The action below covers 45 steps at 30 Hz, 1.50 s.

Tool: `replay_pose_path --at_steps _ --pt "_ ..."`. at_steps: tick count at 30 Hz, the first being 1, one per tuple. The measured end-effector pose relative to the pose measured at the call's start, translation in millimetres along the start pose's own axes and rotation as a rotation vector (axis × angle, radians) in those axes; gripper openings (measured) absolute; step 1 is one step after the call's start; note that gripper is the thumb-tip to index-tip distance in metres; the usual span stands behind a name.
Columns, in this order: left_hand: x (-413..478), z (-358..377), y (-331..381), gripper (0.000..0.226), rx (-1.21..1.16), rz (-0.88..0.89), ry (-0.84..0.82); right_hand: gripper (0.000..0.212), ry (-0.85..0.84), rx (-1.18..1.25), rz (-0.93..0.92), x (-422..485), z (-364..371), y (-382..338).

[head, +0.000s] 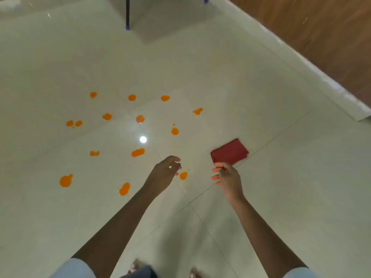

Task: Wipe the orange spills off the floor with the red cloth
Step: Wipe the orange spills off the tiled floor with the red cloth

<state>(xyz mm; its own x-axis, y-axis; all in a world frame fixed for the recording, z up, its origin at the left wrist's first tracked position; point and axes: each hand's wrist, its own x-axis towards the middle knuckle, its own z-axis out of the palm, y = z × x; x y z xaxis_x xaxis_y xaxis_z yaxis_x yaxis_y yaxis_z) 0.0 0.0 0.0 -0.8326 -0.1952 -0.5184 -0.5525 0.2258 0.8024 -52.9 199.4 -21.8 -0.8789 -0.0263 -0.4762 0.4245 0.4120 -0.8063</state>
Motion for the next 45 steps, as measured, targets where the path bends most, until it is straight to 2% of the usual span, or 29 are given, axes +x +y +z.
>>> replay_pose_path --at_steps 5,9,11,14,16,20,21,23,25,27,28,30,33,36,37,39,42,44,45 --pt "74 39 -108 0.021 0.126 0.016 0.032 0.032 -0.038 -0.301 -0.049 87 40 100" --pt "114 51 -166 0.029 0.309 0.120 0.065 0.046 -0.038 -0.679 -0.148 158 49 141" --pt "130 53 -189 0.036 0.425 0.145 0.087 0.055 0.017 -0.854 -0.122 192 48 153" --pt "142 50 -209 0.045 0.613 0.177 0.088 0.059 0.047 -0.897 -0.064 217 49 165" --pt "144 47 -219 0.050 0.709 0.188 0.077 0.052 0.079 -0.870 -0.128 217 55 176" --pt "127 49 -241 0.065 0.869 0.153 -0.024 0.027 -0.063 -0.811 -0.245 170 56 206" --pt "124 50 -246 0.069 0.909 0.149 -0.044 0.022 -0.056 -0.772 -0.278 158 55 211" --pt "122 53 -255 0.075 0.971 0.148 -0.058 0.019 0.062 -0.676 -0.335 155 52 217" --pt "125 56 -262 0.080 1.031 0.157 -0.067 0.039 0.131 -0.681 -0.296 166 56 216" --pt "128 59 -268 0.087 1.074 0.166 -0.053 0.061 0.081 -0.812 -0.258 177 64 218" --pt "129 60 -272 0.090 1.088 0.160 -0.041 0.064 0.057 -0.921 -0.279 177 72 225" --pt "129 60 -280 0.096 1.123 0.152 -0.029 0.063 0.031 -1.081 -0.370 158 89 244" --pt "126 60 -289 0.102 1.144 0.143 -0.032 0.066 -0.079 -1.082 -0.554 110 130 267" --pt "127 57 -293 0.104 1.169 0.129 -0.012 0.061 -0.162 -1.123 -0.835 131 182 242" --pt "127 57 -294 0.104 1.185 0.123 -0.012 0.058 -0.169 -1.149 -0.865 151 190 224" --pt "127 57 -294 0.104 1.187 0.109 -0.005 0.055 -0.114 -1.193 -0.711 193 184 198" --pt "126 58 -290 0.104 1.171 0.098 -0.003 0.057 0.122 -1.170 -0.400 213 136 210" --pt "126 60 -288 0.106 1.163 0.087 0.005 0.056 0.209 -1.139 -0.353 175 125 236" --pt "126 62 -287 0.107 1.158 0.079 0.009 0.057 0.195 -1.112 -0.381 147 131 249"
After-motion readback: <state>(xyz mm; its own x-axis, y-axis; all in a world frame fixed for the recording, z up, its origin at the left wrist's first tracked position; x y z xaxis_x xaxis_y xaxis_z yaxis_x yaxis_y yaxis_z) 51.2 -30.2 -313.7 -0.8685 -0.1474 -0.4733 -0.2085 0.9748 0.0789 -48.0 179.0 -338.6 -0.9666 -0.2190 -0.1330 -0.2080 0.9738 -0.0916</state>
